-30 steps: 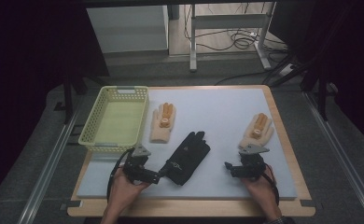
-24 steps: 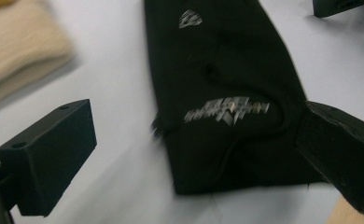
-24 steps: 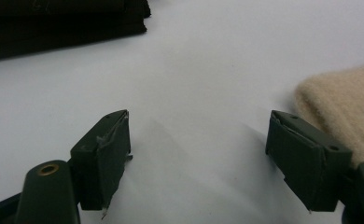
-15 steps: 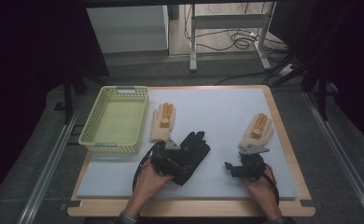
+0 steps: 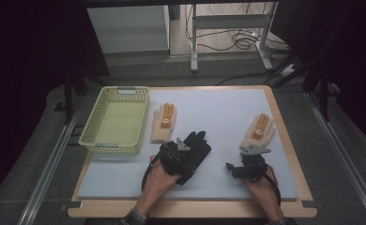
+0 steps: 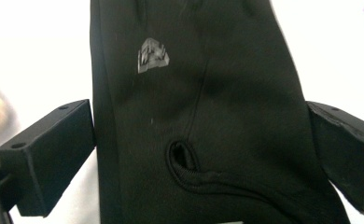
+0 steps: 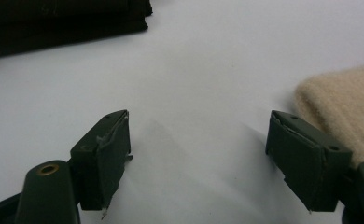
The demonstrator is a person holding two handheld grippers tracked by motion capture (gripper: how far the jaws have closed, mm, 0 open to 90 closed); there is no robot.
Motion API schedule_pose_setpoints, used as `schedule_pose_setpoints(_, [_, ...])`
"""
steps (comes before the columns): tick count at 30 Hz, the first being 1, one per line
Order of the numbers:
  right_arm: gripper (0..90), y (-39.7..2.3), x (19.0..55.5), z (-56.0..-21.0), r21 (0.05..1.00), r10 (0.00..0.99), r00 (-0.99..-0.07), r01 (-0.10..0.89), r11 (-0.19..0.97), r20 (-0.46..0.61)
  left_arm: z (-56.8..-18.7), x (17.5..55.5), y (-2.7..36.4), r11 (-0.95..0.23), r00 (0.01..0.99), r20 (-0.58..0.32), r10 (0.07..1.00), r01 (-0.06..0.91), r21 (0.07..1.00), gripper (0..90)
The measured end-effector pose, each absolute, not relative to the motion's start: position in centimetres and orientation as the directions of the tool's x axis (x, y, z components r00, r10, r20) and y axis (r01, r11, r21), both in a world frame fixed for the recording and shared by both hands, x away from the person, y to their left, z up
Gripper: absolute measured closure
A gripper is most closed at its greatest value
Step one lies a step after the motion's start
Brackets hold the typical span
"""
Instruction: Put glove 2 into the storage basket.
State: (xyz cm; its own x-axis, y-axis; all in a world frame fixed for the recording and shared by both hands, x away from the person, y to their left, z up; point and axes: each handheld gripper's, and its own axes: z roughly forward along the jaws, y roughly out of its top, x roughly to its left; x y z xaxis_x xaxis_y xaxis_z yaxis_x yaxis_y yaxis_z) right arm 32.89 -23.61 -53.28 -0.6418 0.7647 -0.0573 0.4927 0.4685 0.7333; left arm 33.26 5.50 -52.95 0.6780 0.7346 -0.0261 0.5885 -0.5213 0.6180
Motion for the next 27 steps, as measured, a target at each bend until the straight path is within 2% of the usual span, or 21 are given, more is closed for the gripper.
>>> schedule_pose_setpoints(3, [21.7,-23.6,32.9,-53.3,0.733,0.765,-0.642,0.493,0.468,-0.057,-53.4,33.2,5.2,-0.516,0.676,-0.051,0.735,0.607,0.604,0.0])
schedule_pose_setpoints(7, [21.7,-23.6,32.9,-53.3,0.733,0.765,-0.642,0.493,0.468,-0.057,-53.4,32.8,5.0,-0.531,0.684,-0.032,0.729,0.594,0.604,0.0])
schedule_pose_setpoints(10, [21.7,-23.6,32.9,-53.3,0.734,0.765,-0.641,0.493,0.467,-0.056,-53.6,33.8,5.7,-0.497,0.669,-0.075,0.739,0.617,0.611,0.0])
schedule_pose_setpoints(16, [21.6,-23.6,32.9,-53.3,0.733,0.765,-0.642,0.493,0.469,-0.057,-53.4,33.5,5.4,-0.504,0.663,-0.059,0.747,0.622,0.6,1.6])
schedule_pose_setpoints(24, [21.6,-23.6,32.9,-53.3,0.733,0.766,-0.641,0.495,0.467,-0.055,-52.3,32.5,4.6,-0.56,0.704,-0.019,0.71,0.581,0.59,33.2])
schedule_pose_setpoints(27, [21.6,-23.6,32.9,-53.3,0.732,0.765,-0.642,0.493,0.469,-0.058,-52.1,32.6,4.9,-0.561,0.706,-0.014,0.708,0.574,0.597,50.4])
